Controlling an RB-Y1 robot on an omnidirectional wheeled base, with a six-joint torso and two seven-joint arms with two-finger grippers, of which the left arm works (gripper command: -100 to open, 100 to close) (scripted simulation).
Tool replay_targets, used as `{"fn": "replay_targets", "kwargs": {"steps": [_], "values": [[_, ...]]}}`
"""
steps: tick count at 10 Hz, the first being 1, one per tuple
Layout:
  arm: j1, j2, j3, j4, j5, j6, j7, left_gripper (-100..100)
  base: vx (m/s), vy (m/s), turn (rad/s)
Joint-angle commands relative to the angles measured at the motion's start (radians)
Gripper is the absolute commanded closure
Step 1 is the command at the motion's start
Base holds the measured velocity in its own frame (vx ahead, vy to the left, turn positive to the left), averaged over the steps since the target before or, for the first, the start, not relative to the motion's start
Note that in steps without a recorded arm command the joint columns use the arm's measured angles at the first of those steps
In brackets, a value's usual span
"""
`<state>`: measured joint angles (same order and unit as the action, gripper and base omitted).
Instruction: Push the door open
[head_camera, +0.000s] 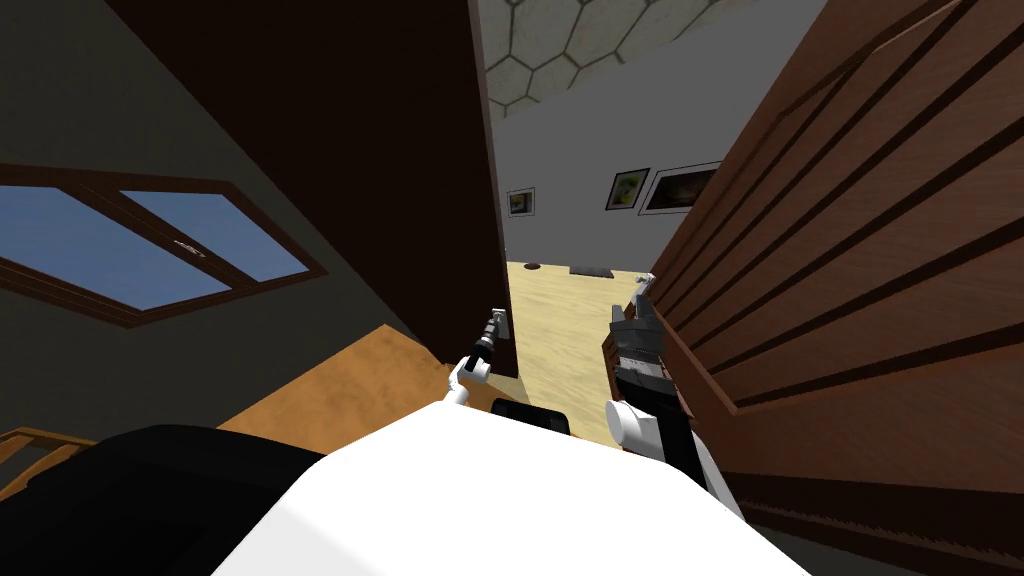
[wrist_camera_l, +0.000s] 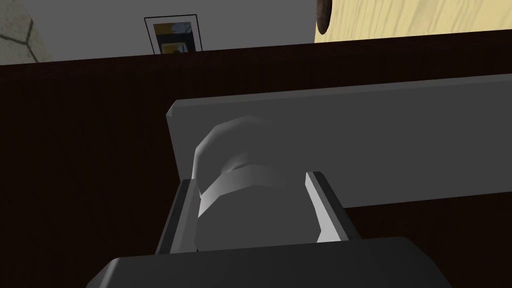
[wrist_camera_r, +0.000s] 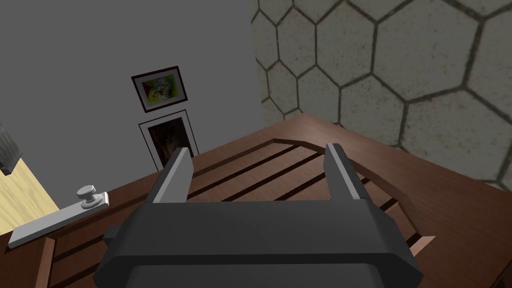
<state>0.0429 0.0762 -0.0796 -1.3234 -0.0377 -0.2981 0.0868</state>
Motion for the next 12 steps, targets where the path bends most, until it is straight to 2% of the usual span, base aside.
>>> {"fn": "replay_targets", "kwargs": {"steps": [1,6,12], "values": [[0.001,0.007,0.035,-0.016,0.004,0.009,-0.005,100,0.131,-0.099,0.071],[-0.009,0.000,0.093,-0.003,0.011,0.012,-0.018,100,0.147,-0.102,0.073],[-0.022,-0.019,0.169,0.013,0.020,0.016,-0.034,100,0.138,-0.104,0.071]]}}
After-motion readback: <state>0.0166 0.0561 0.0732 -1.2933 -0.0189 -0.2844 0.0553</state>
